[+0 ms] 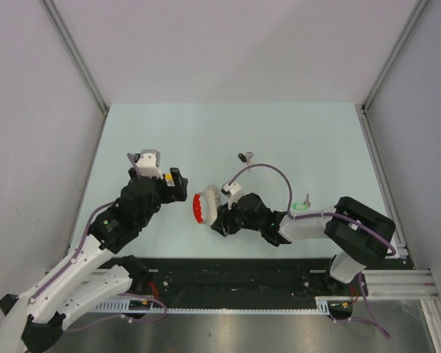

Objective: Put the keys on the keyring

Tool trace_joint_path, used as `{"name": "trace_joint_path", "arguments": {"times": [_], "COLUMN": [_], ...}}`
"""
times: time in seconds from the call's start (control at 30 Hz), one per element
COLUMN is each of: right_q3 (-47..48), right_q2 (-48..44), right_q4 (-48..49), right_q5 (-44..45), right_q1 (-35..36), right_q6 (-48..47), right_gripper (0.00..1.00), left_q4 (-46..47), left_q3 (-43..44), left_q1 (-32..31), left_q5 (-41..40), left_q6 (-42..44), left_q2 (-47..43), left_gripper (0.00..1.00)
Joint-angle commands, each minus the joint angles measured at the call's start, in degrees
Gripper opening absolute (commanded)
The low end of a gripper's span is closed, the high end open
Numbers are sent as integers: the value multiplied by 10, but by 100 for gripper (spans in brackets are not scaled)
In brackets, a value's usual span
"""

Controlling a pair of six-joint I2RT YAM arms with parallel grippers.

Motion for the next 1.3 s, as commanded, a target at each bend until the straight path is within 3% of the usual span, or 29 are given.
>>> {"name": "trace_joint_path", "arguments": {"times": [0.0, 0.43, 0.73, 1.0, 1.27], "right_q3": [24, 25, 25, 25, 25], "right_q2": [27, 59, 74, 85, 59], "right_q4": [29, 48, 79, 85, 83], "right_q5": [19, 20, 8, 3, -14], "right_q1": [1, -6, -13, -13, -10], "right_q6": [17, 26, 16, 9, -13], "right_gripper": [49, 48, 39, 26, 5], "left_q4": [22, 27, 29, 39, 43], "left_q3": [11, -26, -29, -34, -33], "left_q1": [5, 41, 42, 43, 42], "left_q5": [-16, -3, 16, 32, 76], "left_q6": [117, 144, 147, 150, 164], "left_q2": [5, -17, -16, -23, -19], "left_gripper": [99, 100, 100, 100, 100]}}
